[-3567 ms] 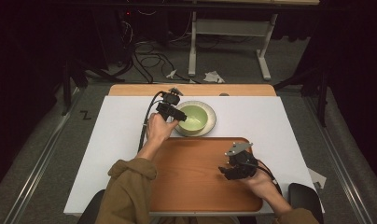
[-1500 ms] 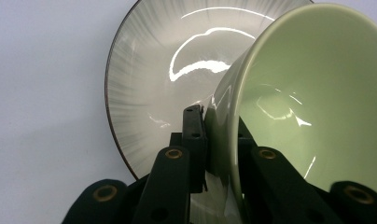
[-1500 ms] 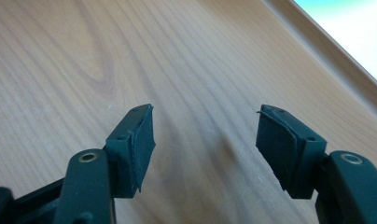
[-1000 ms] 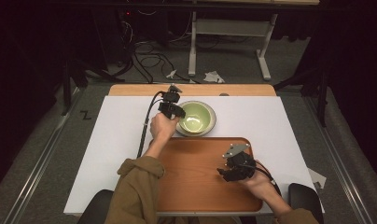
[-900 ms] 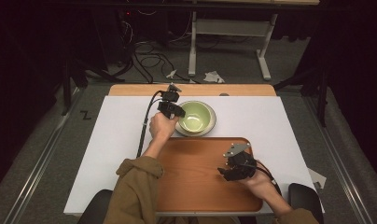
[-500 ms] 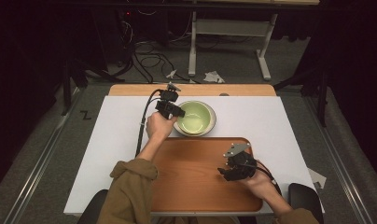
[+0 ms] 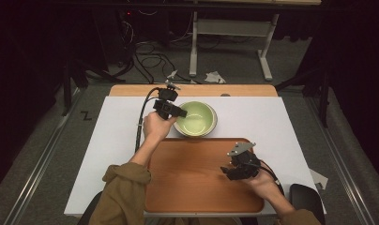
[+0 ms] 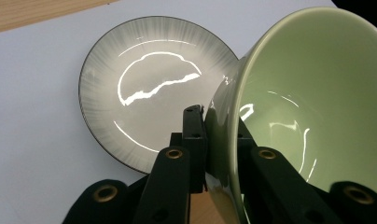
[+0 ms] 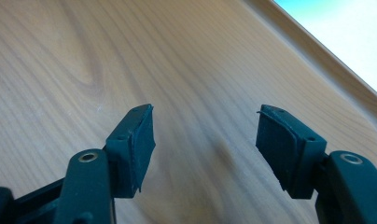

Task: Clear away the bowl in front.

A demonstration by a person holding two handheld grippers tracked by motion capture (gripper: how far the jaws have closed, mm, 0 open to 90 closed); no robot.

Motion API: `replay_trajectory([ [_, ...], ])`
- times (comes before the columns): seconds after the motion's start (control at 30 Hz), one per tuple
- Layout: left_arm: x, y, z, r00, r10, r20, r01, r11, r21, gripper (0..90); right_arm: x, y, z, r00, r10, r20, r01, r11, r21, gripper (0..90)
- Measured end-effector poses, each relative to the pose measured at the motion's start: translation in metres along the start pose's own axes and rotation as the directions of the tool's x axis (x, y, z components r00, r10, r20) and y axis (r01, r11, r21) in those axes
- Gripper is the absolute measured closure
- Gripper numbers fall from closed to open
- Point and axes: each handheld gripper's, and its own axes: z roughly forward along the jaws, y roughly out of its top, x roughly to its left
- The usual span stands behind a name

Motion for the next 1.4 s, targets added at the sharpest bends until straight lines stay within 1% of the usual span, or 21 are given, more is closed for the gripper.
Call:
replay_trajectory([
  [0.03, -0.001, 0.0, -0.002, 1.0, 0.002, -0.001, -0.002, 1.0, -0.005, 82.6, 0.002, 0.0, 0.0, 0.9999, 0.008, -0.006, -0.008, 1.0, -0.001, 37.2],
  [0.1, -0.002, 0.0, -0.007, 1.0, 0.005, 0.004, -0.005, 0.9999, -0.011, 82.6, 0.002, 0.0, 0.0, 0.9999, 0.011, -0.003, -0.011, 0.9999, -0.006, 37.2],
  [0.13, -0.003, 0.0, -0.009, 1.0, 0.005, 0.004, -0.005, 0.9999, -0.016, 82.5, 0.002, -0.001, 0.001, 0.9999, 0.013, -0.001, -0.013, 0.9999, 0.003, 37.2],
  [0.3, -0.006, -0.002, -0.018, 0.9997, 0.015, 0.02, -0.015, 0.9996, -0.023, 82.5, 0.0, -0.001, 0.0, 0.9999, 0.011, -0.006, -0.011, 0.9999, -0.002, 37.2],
  [0.33, -0.006, -0.003, -0.02, 0.9994, 0.025, 0.022, -0.024, 0.9995, -0.022, 82.6, 0.0, -0.001, 0.001, 1.0, 0.009, -0.002, -0.009, 1.0, 0.003, 37.2],
  [0.4, -0.008, -0.004, -0.024, 0.9991, 0.031, 0.031, -0.03, 0.9992, -0.025, 82.5, 0.001, 0.0, 0.001, 1.0, 0.002, 0.003, -0.002, 1.0, 0.006, 37.2],
  [0.5, -0.011, -0.005, -0.032, 0.9977, 0.043, 0.053, -0.041, 0.9986, -0.034, 82.5, 0.001, -0.001, 0.001, 1.0, 0.008, 0.003, -0.008, 1.0, 0.004, 37.2],
  [0.57, -0.014, -0.006, -0.036, 0.9966, 0.039, 0.073, -0.035, 0.9983, -0.047, 82.5, 0.0, -0.001, 0.001, 1.0, 0.009, 0.003, -0.009, 0.9999, 0.008, 37.2],
  [0.6, -0.015, -0.006, -0.037, 0.9956, 0.045, 0.082, -0.041, 0.9981, -0.047, 82.5, -0.002, -0.002, -0.001, 0.9999, 0.015, 0.007, -0.015, 0.9999, -0.005, 37.2],
  [0.67, -0.018, -0.007, -0.039, 0.9942, 0.05, 0.095, -0.046, 0.998, -0.044, 82.5, -0.003, -0.002, -0.001, 0.9997, 0.024, 0.005, -0.024, 0.9997, -0.007, 37.2],
  [0.87, -0.025, -0.01, -0.047, 0.9919, 0.086, 0.094, -0.084, 0.9962, -0.026, 82.4, -0.004, -0.001, -0.001, 0.9997, 0.017, 0.015, -0.017, 0.9998, -0.012, 37.3],
  [0.9, -0.027, -0.011, -0.048, 0.9916, 0.086, 0.097, -0.083, 0.9961, -0.029, 82.4, -0.005, -0.002, -0.001, 0.9997, 0.019, 0.013, -0.019, 0.9998, -0.001, 37.2],
  [0.97, -0.03, -0.012, -0.049, 0.9905, 0.094, 0.1, -0.091, 0.9951, -0.038, 82.4, -0.005, -0.002, -0.001, 0.9997, 0.017, 0.014, -0.017, 0.9998, -0.003, 37.2],
  [1.0, -0.032, -0.013, -0.05, 0.9895, 0.102, 0.103, -0.098, 0.9943, -0.042, 82.3, -0.005, -0.003, -0.001, 0.9996, 0.024, 0.015, -0.024, 0.9997, -0.009, 37.2],
  [1.03, -0.035, -0.014, -0.052, 0.9868, 0.114, 0.115, -0.11, 0.993, -0.042, 82.0, -0.006, -0.002, -0.002, 0.9996, 0.026, 0.014, -0.025, 0.9996, -0.009, 37.2],
  [1.07, -0.035, -0.014, -0.052, 0.9868, 0.114, 0.115, -0.11, 0.993, -0.042, 81.7, -0.006, -0.002, -0.002, 0.9996, 0.026, 0.014, -0.025, 0.9996, -0.009, 37.2],
  [1.13, -0.039, -0.015, -0.054, 0.984, 0.125, 0.127, -0.121, 0.992, -0.036, 81.6, -0.006, -0.002, -0.001, 0.9997, 0.021, 0.014, -0.021, 0.9998, -0.005, 37.3],
  [1.2, -0.043, -0.016, -0.055, 0.9812, 0.139, 0.133, -0.137, 0.9902, -0.031, 81.6, -0.006, -0.002, -0.001, 0.9996, 0.022, 0.018, -0.021, 0.9997, -0.009, 37.3],
  [1.27, -0.048, -0.018, -0.057, 0.9789, 0.154, 0.134, -0.15, 0.988, -0.036, 81.7, -0.007, -0.002, -0.001, 0.9994, 0.028, 0.021, -0.028, 0.9995, -0.014, 37.2],
  [1.37, -0.052, -0.02, -0.055, 0.9761, 0.163, 0.144, -0.161, 0.9867, -0.027, 82.7, -0.009, -0.003, -0.002, 0.9992, 0.036, 0.018, -0.036, 0.9993, -0.01, 37.2],
  [1.4, -0.053, -0.021, -0.054, 0.9745, 0.171, 0.146, -0.169, 0.9853, -0.021, 82.8, -0.01, -0.003, -0.003, 0.9988, 0.045, 0.018, -0.045, 0.9989, -0.013, 37.2],
])
